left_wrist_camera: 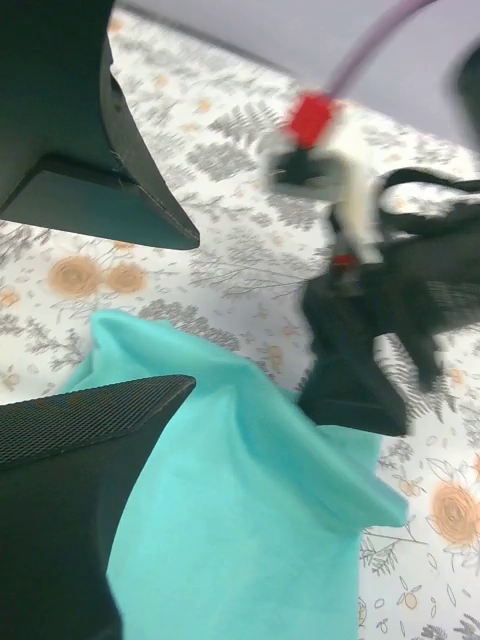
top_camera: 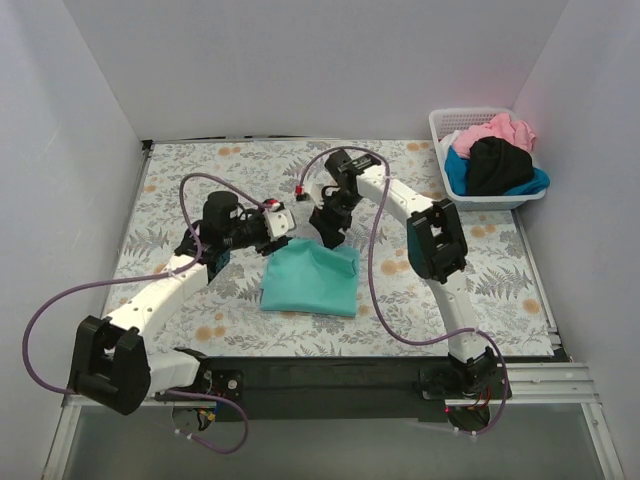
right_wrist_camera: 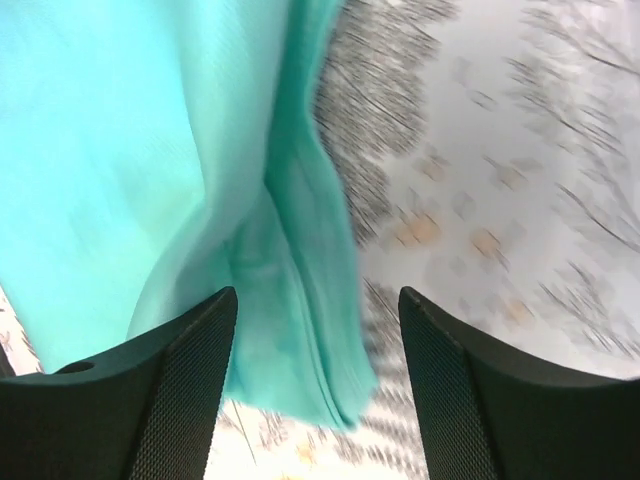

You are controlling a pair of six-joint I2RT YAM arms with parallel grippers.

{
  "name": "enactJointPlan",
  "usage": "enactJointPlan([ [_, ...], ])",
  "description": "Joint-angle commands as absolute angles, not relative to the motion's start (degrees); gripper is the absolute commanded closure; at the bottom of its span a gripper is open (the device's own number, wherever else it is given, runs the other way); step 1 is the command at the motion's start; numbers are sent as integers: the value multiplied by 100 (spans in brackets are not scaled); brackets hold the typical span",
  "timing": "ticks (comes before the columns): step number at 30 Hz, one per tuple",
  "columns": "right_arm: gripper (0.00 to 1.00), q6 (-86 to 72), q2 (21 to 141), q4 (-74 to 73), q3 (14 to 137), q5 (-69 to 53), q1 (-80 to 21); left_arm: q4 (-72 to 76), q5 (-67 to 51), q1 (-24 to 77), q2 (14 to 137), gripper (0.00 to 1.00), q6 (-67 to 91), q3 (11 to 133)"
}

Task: Fold and stack the t-shirts
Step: Fold the tshirt

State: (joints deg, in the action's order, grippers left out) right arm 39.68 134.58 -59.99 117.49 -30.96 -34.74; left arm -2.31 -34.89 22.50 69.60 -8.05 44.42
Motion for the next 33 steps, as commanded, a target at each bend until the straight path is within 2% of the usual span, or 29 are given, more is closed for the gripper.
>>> enactJointPlan([
  [1, 26, 3982, 12702, -6117, 11997, -2839, -3165, -1431, -3735, 1830, 7328, 48, -45, 4877],
  [8, 24, 3832, 12445, -6354, 11839, -3181, -2760, -2354, -4069, 1433, 8928, 47, 571, 6353],
  [14, 22, 3806, 12384, -6521, 11189, -3682, -2698, -3242, -4131, 1266, 10193, 43, 756, 7486],
  [18, 20, 3805, 12594, -6521, 11039, -3551, -2690, -3953, -4113, 1222, 10826, 40, 660, 8093],
  [21, 23, 3885, 12700, -6522, 10942, -3525, -2689, -4209, -4078, 1195, 11047, 40, 589, 8288],
  [25, 33, 3937, 12805, -6539, 10951, -3402, -2689, -4534, -4104, 1143, 11276, 41, 458, 8428],
  [29, 50, 4034, 12779, -6583, 10890, -3366, -2698, -4983, -4315, 1037, 11478, 43, 325, 8639],
  [31, 58, 4069, 12771, -6609, 10855, -3331, -2689, -4975, -4307, 1002, 11513, 48, 360, 8648],
  [33, 61, 4122, 12771, -6653, 10881, -3279, -2689, -4983, -4289, 993, 11619, 57, 378, 8718],
])
